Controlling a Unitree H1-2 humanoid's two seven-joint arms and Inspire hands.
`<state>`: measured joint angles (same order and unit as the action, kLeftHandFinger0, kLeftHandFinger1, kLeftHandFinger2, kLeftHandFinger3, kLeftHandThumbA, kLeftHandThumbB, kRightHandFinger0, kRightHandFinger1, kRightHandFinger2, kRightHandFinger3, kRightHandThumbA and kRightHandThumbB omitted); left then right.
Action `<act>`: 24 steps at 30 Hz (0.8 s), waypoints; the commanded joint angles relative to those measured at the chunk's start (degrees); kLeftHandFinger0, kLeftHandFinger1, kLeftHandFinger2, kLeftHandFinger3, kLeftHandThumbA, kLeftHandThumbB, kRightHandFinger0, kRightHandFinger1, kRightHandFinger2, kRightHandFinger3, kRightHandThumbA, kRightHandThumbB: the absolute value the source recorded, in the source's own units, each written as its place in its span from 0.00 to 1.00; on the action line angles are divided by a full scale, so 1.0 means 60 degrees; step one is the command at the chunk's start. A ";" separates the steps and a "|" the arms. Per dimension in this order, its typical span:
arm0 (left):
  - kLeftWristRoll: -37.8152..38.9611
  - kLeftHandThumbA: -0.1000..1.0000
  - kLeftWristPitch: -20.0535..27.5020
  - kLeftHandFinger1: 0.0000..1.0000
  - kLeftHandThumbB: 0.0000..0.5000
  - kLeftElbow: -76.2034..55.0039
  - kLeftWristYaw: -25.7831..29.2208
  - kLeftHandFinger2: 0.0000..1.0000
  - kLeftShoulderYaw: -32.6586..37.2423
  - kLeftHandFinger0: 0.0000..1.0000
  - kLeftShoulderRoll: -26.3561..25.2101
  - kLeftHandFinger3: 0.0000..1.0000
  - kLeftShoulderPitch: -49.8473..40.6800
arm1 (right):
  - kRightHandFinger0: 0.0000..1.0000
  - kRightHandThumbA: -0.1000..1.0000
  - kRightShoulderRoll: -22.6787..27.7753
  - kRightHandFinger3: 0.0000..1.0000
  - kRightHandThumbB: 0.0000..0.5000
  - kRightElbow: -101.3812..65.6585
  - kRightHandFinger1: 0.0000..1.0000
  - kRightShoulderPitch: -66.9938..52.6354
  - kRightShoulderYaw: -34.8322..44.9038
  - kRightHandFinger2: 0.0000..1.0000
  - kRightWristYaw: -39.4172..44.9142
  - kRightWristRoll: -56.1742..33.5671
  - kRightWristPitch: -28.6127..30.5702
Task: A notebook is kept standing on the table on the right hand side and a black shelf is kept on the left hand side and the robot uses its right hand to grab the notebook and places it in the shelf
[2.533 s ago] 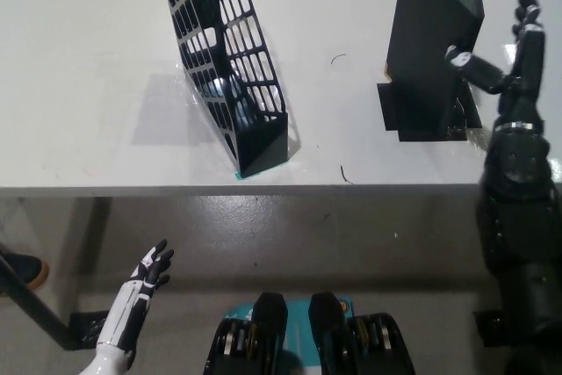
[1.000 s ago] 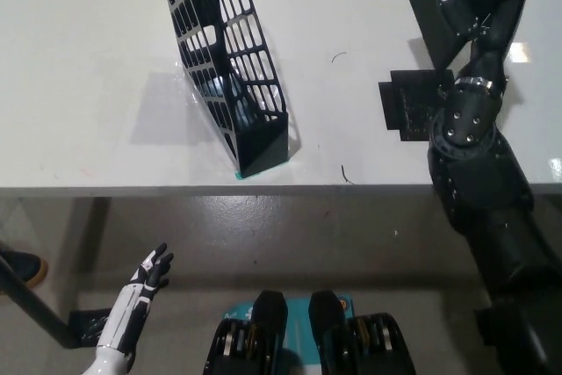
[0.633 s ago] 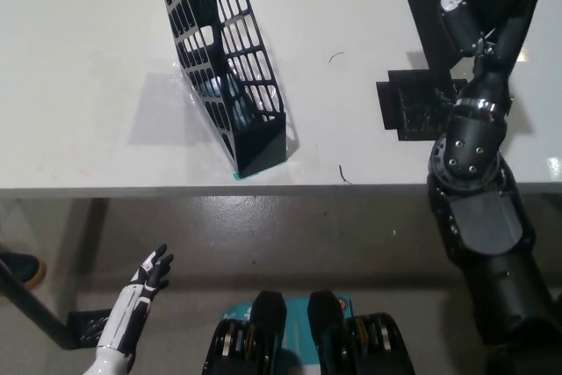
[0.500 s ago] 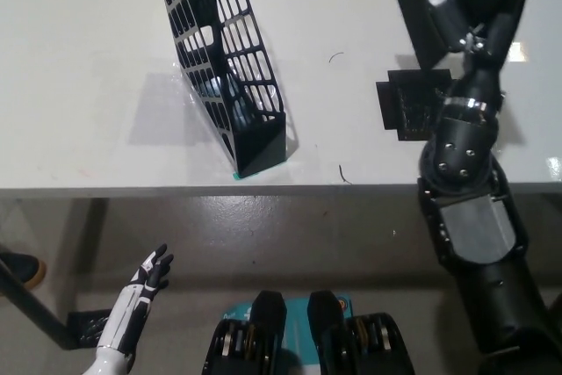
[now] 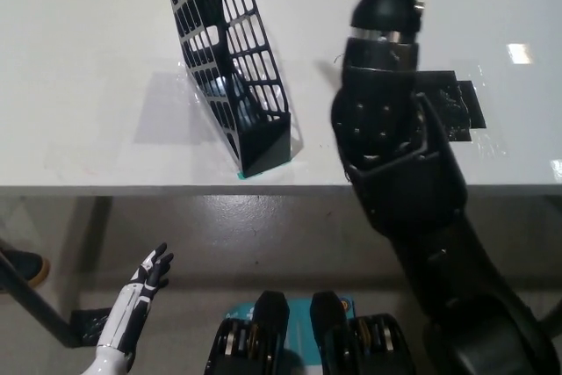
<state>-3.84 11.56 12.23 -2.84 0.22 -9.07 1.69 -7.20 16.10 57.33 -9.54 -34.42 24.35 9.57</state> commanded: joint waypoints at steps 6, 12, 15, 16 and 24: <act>0.0138 1.00 0.0440 1.00 0.29 -0.0116 -0.0152 1.00 0.0001 1.00 -0.0115 1.00 0.0147 | 0.00 0.00 -0.0317 0.78 0.19 0.1360 0.18 0.0972 0.0128 0.66 -0.0324 0.0473 0.0279; 0.0172 1.00 0.0261 1.00 0.34 -0.0235 -0.0251 1.00 0.0017 1.00 -0.0135 1.00 0.0078 | 0.00 0.00 -0.0483 0.78 0.18 0.2958 0.16 0.1258 0.0340 0.62 -0.0516 0.0085 0.0725; 0.0206 1.00 0.0308 1.00 0.33 -0.0208 -0.0289 1.00 0.0012 1.00 -0.0112 1.00 0.0073 | 0.00 0.00 -0.0563 0.77 0.18 0.3692 0.17 0.1323 0.0464 0.63 -0.0584 -0.0061 0.0916; 0.0211 1.00 0.0313 1.00 0.32 -0.0202 -0.0294 1.00 0.0011 1.00 -0.0111 1.00 0.0076 | 0.00 0.00 -0.0570 0.77 0.18 0.3744 0.17 0.1337 0.0482 0.64 -0.0603 -0.0050 0.0936; 0.0132 1.00 0.0138 1.00 0.27 -0.0340 -0.0391 1.00 0.0078 1.00 -0.0152 1.00 0.0033 | 0.00 0.00 -0.0829 0.68 0.28 0.5797 0.13 0.1831 0.1006 0.60 -0.0624 -0.0819 0.2181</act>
<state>-3.58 11.81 11.93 -4.06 0.31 -9.12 1.69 -10.80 48.37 63.39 -4.49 -37.43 22.46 17.29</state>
